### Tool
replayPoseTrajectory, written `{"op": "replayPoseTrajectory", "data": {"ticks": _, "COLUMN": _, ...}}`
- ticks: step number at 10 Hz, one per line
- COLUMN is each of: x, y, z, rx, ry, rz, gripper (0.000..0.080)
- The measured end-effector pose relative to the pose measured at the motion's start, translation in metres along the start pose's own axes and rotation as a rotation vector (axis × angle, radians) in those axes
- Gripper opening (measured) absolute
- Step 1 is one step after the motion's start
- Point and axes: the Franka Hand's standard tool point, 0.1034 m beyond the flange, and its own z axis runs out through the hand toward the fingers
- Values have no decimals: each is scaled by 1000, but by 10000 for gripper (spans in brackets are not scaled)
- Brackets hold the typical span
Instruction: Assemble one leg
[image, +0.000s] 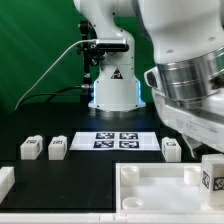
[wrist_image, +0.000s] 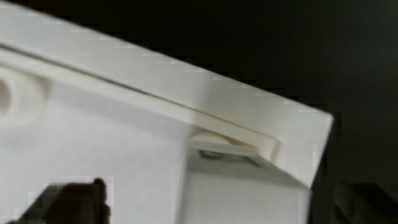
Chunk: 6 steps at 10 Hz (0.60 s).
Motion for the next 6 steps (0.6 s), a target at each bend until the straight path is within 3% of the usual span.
{"op": "replayPoseTrajectory", "data": {"ticks": 4, "x": 2, "y": 0, "z": 1, "rx": 7, "ry": 4, "rz": -383, "gripper": 649}}
{"op": "replayPoseTrajectory", "data": {"ticks": 5, "x": 7, "y": 3, "z": 1, "rx": -40, "ry": 38, "rz": -600, "gripper": 649}}
{"op": "replayPoseTrajectory", "data": {"ticks": 6, "x": 14, "y": 5, "z": 3, "rx": -49, "ry": 45, "rz": -787, "gripper": 649}}
